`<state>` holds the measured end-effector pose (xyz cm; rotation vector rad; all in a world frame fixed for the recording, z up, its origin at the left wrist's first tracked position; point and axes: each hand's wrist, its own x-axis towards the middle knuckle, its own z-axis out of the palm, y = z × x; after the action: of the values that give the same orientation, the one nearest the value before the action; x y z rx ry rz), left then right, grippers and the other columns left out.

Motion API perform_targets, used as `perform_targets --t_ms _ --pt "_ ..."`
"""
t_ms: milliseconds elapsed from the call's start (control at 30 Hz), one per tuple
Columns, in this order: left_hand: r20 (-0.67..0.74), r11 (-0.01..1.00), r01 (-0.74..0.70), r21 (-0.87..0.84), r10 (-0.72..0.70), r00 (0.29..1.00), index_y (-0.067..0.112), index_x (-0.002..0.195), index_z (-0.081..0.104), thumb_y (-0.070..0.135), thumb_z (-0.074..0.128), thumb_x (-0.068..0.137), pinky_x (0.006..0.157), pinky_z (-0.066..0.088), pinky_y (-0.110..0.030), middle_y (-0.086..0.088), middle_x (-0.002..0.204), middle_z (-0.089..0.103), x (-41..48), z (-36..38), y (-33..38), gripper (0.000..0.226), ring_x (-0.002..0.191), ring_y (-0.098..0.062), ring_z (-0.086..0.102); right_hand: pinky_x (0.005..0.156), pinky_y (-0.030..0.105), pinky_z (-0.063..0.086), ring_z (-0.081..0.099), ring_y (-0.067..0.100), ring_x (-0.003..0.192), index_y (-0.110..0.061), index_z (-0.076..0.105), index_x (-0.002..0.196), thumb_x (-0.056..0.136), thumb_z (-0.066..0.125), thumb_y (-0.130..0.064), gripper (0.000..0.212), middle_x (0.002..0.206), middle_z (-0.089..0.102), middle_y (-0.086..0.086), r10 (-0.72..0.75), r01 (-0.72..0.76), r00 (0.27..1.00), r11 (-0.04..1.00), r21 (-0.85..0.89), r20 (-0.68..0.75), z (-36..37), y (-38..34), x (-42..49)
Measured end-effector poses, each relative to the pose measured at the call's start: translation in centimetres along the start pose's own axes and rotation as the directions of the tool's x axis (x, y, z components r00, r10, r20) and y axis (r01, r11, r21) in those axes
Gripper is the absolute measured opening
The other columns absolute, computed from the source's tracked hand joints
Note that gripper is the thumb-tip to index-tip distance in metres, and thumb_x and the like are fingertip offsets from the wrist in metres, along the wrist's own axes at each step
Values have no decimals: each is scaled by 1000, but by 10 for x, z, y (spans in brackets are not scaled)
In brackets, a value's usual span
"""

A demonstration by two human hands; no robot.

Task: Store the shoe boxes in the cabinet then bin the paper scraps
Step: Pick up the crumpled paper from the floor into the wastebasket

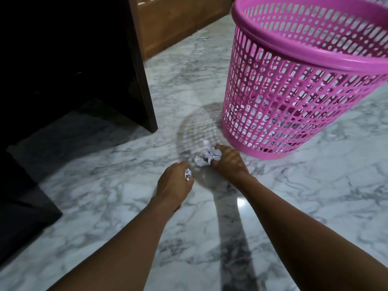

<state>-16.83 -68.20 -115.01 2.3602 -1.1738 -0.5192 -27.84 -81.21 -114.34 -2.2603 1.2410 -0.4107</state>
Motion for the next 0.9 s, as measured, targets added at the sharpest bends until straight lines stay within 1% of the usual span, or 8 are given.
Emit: perform_targets --t_ms 67,200,333,433,567,667,767,900 --pt "-16 995 40 -94 -42 999 15 75 49 18 56 86 64 43 -34 -8 86 63 -3 -4 -2 14 85 -32 59 81 28 51 67 27 99 -12 70 106 87 68 -26 24 103 72 9 83 -90 994 991 94 78 -5 3 -1" --pt "-62 976 48 -212 -63 996 15 77 57 19 63 84 66 48 -34 -8 84 68 -5 -23 3 10 82 -31 62 60 19 46 68 17 81 -16 69 98 88 69 -27 14 88 70 -2 87 -100 994 962 253 59 -26 -9 -6" --pt "-218 945 -56 -323 -17 976 12 76 56 21 66 85 62 47 -35 -9 77 65 0 -47 28 16 74 -31 60 56 10 41 62 -2 65 -12 72 95 86 71 -21 13 82 71 -7 -38 57 998 936 348 -59 -71 -53 -5" --pt "-331 884 -147 -443 -9 943 14 77 59 29 65 88 60 49 -34 -5 73 62 0 -63 56 20 69 -27 59 49 19 38 47 4 55 -7 69 84 84 71 -14 7 69 62 -3 -168 200 979 905 375 -117 -120 -95 -9" --pt "-431 748 -250 -615 -53 901 16 77 59 22 67 89 46 40 -18 1 67 58 1 -95 110 17 58 -19 54 52 23 37 44 2 54 -12 63 76 84 68 -9 9 65 59 -6 -307 365 923 890 274 -234 -201 -134 -2" --pt "-567 725 -345 -595 -75 820 9 79 61 24 69 88 46 35 -14 -2 67 60 5 -128 162 19 56 -14 52 48 12 34 45 -9 47 -22 55 69 88 66 -13 23 61 55 -15 -295 381 891 899 215 -344 -266 -140 9" --pt "-668 687 -482 -543 -6 744 10 80 60 20 68 89 47 32 -8 3 66 57 10 -160 216 16 56 -5 48 40 9 31 44 -9 39 -21 59 79 91 65 -20 13 59 53 -14 -189 306 885 925 224 -425 -319 -121 21" --pt "-681 697 -563 -444 145 717 11 87 63 18 67 89 50 38 -16 3 72 62 35 -176 282 8 62 -5 55 47 14 39 54 0 56 -15 67 90 90 63 -21 7 74 67 -4 -64 237 862 927 290 -502 -345 -78 46"
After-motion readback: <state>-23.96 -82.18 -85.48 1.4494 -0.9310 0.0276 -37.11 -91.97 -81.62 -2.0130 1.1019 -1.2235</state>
